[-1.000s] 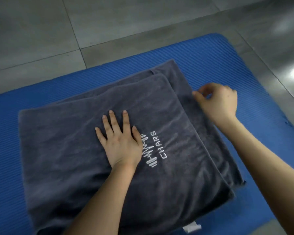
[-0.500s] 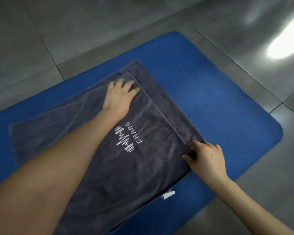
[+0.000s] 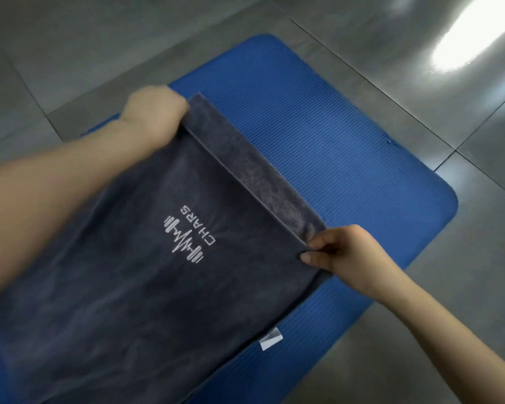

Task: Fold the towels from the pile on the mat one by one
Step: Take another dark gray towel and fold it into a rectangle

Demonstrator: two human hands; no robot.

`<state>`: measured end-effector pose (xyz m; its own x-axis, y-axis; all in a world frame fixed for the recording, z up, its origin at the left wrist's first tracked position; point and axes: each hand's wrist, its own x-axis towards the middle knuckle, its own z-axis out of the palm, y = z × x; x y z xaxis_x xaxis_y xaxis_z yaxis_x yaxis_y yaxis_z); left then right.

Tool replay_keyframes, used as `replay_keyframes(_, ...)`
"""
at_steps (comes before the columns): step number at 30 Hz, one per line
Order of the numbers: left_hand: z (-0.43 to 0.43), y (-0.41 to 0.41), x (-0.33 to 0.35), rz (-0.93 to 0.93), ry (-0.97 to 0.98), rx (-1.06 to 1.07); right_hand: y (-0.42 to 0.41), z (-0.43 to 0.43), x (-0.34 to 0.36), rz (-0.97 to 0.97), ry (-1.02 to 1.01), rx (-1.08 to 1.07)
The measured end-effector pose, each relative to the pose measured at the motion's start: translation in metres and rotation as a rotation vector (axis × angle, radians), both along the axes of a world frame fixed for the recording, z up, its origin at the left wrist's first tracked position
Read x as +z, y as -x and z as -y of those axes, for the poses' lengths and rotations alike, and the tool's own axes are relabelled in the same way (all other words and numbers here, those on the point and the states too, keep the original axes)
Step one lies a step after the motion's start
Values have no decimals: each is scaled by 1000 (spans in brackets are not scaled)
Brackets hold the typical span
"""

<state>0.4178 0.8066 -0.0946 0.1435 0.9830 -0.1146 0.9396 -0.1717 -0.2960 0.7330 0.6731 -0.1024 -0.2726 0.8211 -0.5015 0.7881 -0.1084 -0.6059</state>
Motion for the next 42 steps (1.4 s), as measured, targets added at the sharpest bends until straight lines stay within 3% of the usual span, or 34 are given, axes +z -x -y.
replay_keyframes(3,-18,-7,36,77,-61,0,-7,-10,19,-177,67,-155)
replay_keyframes(6,-45,-26,39,116,-71,34,-11,-29,13,-188,35,-291)
replay_keyframes(12,-33,-44,-25,289,33,134,-16,-39,-37,278,-128,-209)
replay_keyframes(15,15,-35,-39,368,-5,176,-15,-21,-45,315,-221,-184)
replay_keyframes(19,111,-11,-40,534,-143,241,-14,7,-52,389,-515,-142)
replay_keyframes(25,271,19,-33,625,-245,598,-13,28,-58,390,-606,-208)
replay_keyframes(29,365,14,-31,692,-327,881,15,51,-49,242,-767,-18)
replay_keyframes(36,457,-26,-44,995,-301,1256,98,144,-62,-37,-810,696)
replay_keyframes(39,466,-45,-58,1033,-262,1241,121,160,-69,-47,-846,748)
replay_keyframes(42,458,-57,-63,1077,-350,1262,132,161,-69,-71,-901,733)
